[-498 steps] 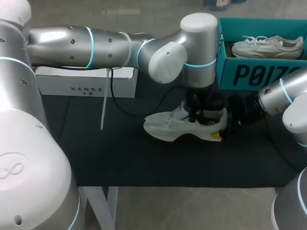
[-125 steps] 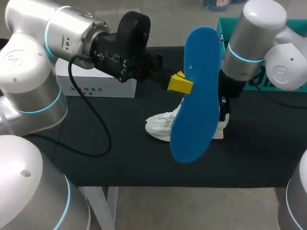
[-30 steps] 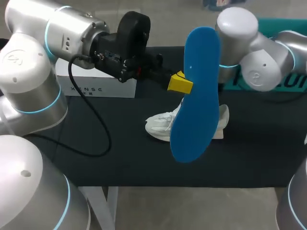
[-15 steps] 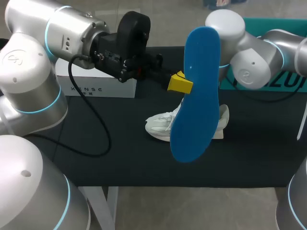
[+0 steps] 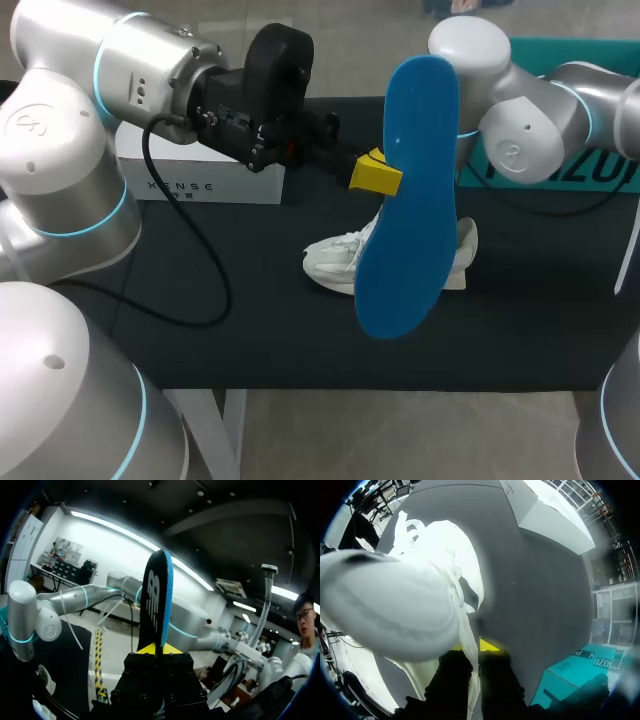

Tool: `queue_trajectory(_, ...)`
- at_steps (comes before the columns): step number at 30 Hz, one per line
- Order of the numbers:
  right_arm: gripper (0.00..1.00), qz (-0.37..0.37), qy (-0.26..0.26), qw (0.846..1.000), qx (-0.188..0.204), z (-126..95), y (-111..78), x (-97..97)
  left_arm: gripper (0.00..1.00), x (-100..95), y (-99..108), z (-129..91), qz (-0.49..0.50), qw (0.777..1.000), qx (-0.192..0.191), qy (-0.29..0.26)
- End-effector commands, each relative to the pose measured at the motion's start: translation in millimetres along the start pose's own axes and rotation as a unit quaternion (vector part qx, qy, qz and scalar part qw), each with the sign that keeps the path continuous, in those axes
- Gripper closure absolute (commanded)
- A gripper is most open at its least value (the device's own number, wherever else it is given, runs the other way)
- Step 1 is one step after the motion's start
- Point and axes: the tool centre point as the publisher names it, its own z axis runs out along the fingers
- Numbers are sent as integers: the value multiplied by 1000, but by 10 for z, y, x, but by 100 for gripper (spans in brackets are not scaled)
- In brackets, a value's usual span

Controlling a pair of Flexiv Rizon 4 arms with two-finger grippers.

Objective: Take the shoe out of the shoebox, open the shoe tongue, remove and reinsert the insole, then place the shoe into the shoebox

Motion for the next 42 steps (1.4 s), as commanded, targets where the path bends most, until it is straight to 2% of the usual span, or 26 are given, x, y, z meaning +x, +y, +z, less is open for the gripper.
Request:
queue_trajectory(1, 100, 0, 1, 1000, 1, 13, 6, -8, 100, -2, 4, 7, 0, 1000, 1, 0)
queue_trajectory(13, 100, 0, 1, 1000, 1, 13, 6, -8, 100, -2, 4, 7, 0, 1000, 1, 0)
queue_trajectory(15, 100, 39, 2, 999, -3, -73, 1, 4, 100, -2, 4, 7, 0, 1000, 1, 0)
queue_trajectory(16, 100, 103, 2, 995, 2, -150, -16, -5, 100, -2, 4, 7, 0, 1000, 1, 0)
queue_trajectory(18, 100, 227, 27, 974, -11, -244, -80, -20, 100, -2, 4, 7, 0, 1000, 1, 0)
queue_trajectory(19, 100, 274, 32, 961, 6, -275, -102, -14, 100, -2, 4, 7, 0, 1000, 1, 0)
queue_trajectory(21, 100, 366, 43, 929, -32, -348, -132, 2, 100, -2, 4, 7, 0, 1000, 1, 0)
queue_trajectory(22, 100, 409, 44, 908, -76, -407, -121, 12, 100, -2, 4, 7, 0, 1000, 1, 0)
queue_trajectory(23, 100, 421, 43, 900, -102, -463, -78, 6, 100, -2, 4, 7, 0, 1000, 1, 0)
queue_trajectory(24, 100, 403, 27, 907, -117, -517, -22, -15, 100, -2, 4, 7, 0, 1000, 1, 0)
queue_trajectory(33, 100, 403, 27, 907, -117, -517, -22, -15, 100, -2, 4, 7, 0, 1000, 1, 0)
queue_trajectory(34, 100, 442, 21, 891, -102, -518, -5, -61, 100, -2, 4, 7, 0, 1000, 1, 0)
queue_trajectory(35, 100, 479, 17, 872, -103, -538, 26, -90, 100, -2, 4, 7, 0, 1000, 1, 0)
queue_trajectory(36, 100, 520, 31, 846, -114, -568, 51, -96, 100, -2, 4, 7, 0, 1000, 1, 0)
queue_trajectory(37, 100, 566, 31, 818, -100, -572, 70, -102, 100, -2, 4, 7, 0, 1000, 1, 0)
queue_trajectory(38, 100, 596, 27, 798, -90, -561, 93, -91, 100, -2, 4, 7, 0, 1000, 1, 0)
queue_trajectory(39, 100, 612, 13, 787, -85, -556, 138, -59, 100, -2, 4, 7, 0, 1000, 1, 0)
queue_trajectory(41, 100, 649, 25, 755, -90, -549, 188, -16, 100, -2, 4, 7, 0, 1000, 1, 0)
queue_trajectory(42, 100, 683, 15, 726, -78, -545, 197, 4, 100, -2, 4, 7, 0, 1000, 1, 0)
